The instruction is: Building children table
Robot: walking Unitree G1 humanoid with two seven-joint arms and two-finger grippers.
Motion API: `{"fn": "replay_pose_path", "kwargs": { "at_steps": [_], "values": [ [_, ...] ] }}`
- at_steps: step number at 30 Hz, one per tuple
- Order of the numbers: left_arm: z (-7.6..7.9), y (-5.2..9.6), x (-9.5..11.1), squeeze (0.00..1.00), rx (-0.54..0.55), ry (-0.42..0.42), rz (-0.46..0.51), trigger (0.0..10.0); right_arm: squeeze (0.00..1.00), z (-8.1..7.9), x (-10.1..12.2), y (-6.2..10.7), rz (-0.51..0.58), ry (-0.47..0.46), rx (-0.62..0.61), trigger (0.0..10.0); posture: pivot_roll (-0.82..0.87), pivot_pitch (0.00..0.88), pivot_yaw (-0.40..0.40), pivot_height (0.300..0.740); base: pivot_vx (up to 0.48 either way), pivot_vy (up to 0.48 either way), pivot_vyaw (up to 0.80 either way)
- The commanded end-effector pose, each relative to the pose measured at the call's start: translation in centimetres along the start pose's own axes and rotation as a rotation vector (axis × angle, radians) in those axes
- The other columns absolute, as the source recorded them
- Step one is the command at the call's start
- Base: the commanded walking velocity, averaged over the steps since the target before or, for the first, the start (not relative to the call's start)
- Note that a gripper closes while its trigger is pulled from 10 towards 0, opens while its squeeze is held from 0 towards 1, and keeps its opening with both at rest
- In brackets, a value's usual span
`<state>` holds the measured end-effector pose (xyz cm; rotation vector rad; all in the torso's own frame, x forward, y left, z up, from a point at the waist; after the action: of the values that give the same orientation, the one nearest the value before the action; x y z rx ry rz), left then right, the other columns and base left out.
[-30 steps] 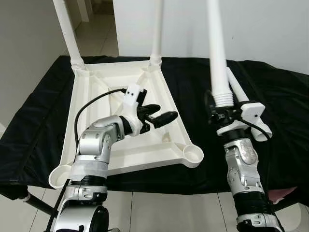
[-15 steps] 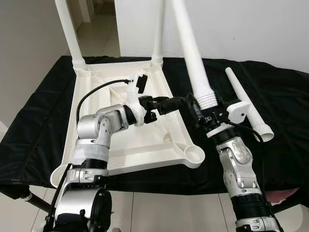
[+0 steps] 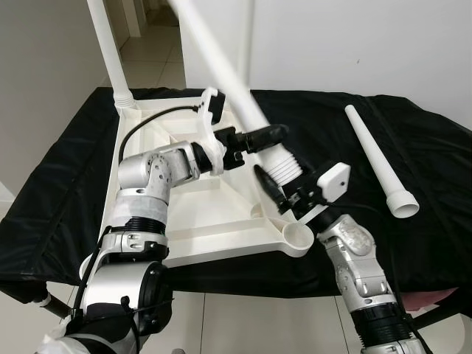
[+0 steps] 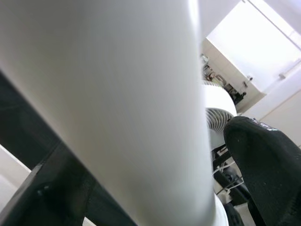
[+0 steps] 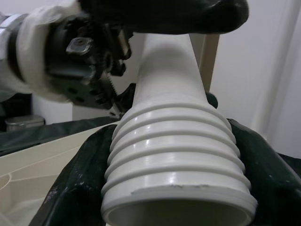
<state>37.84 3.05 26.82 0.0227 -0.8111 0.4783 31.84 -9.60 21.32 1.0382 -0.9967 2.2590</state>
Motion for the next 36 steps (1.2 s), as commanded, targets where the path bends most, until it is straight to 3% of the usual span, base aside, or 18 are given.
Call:
{"fn": "replay_pose_path", "kwargs": {
  "at_steps": [1, 9, 13, 17, 22, 29, 36],
  "values": [
    [0.2, 0.0, 1.0, 0.0, 0.002, 0.002, 0.018, 10.0, 0.0, -0.9, 0.2, 0.3, 0.001, 0.002, 0.042, 10.0, 0.0, 0.0, 0.021, 0.74, 0.0, 0.0, 0.0],
    [-0.3, 0.4, 3.4, 0.0, 0.048, -0.001, 0.073, 10.0, 0.0, -1.9, 0.1, 1.0, -0.016, -0.008, 0.064, 10.0, 0.0, 0.0, 0.022, 0.74, 0.0, 0.0, 0.0],
    [-1.1, 1.6, 6.2, 0.0, 0.116, 0.015, 0.156, 10.0, 0.0, -2.8, 0.1, 1.8, -0.033, -0.03, 0.061, 10.0, 0.0, 0.0, 0.03, 0.74, 0.0, 0.0, 0.0],
    [-1.5, 2.2, 7.1, 0.0, 0.154, 0.032, 0.197, 10.0, 0.0, -3.1, 0.0, 2.0, -0.039, -0.033, 0.058, 10.0, -0.01, 0.001, 0.036, 0.74, 0.0, 0.0, 0.0],
    [-1.9, 2.1, 7.0, 0.0, 0.175, 0.053, 0.194, 10.0, 0.0, -3.0, 0.0, 1.9, -0.041, -0.031, 0.05, 10.0, -0.01, 0.003, 0.038, 0.74, 0.0, 0.0, 0.0],
    [-1.2, 1.4, 5.9, 0.0, 0.117, 0.054, 0.134, 10.0, 0.0, -2.5, 0.3, 1.4, -0.027, -0.038, 0.004, 10.0, -0.01, 0.002, 0.041, 0.74, 0.0, 0.0, 0.0],
    [-2.0, 1.9, 6.4, 0.0, 0.162, 0.077, 0.152, 10.0, 0.0, -2.2, 0.5, 1.3, -0.019, -0.066, -0.026, 10.0, 0.0, 0.0, 0.038, 0.74, 0.0, 0.0, 0.0]
  ]
}}
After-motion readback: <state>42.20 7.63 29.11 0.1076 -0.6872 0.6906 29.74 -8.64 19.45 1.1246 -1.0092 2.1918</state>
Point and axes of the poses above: a point about 5 cm out from each wrist's last joint towards the gripper, its own y axis pointing back from the gripper into the wrist, its own x axis along the axis of the wrist's last joint, z = x × y, the point moved 4 cm from there along -y, pointing out of the wrist towards the gripper, and after that the axes turned 14 degrees about y, right-handed, at the moved point
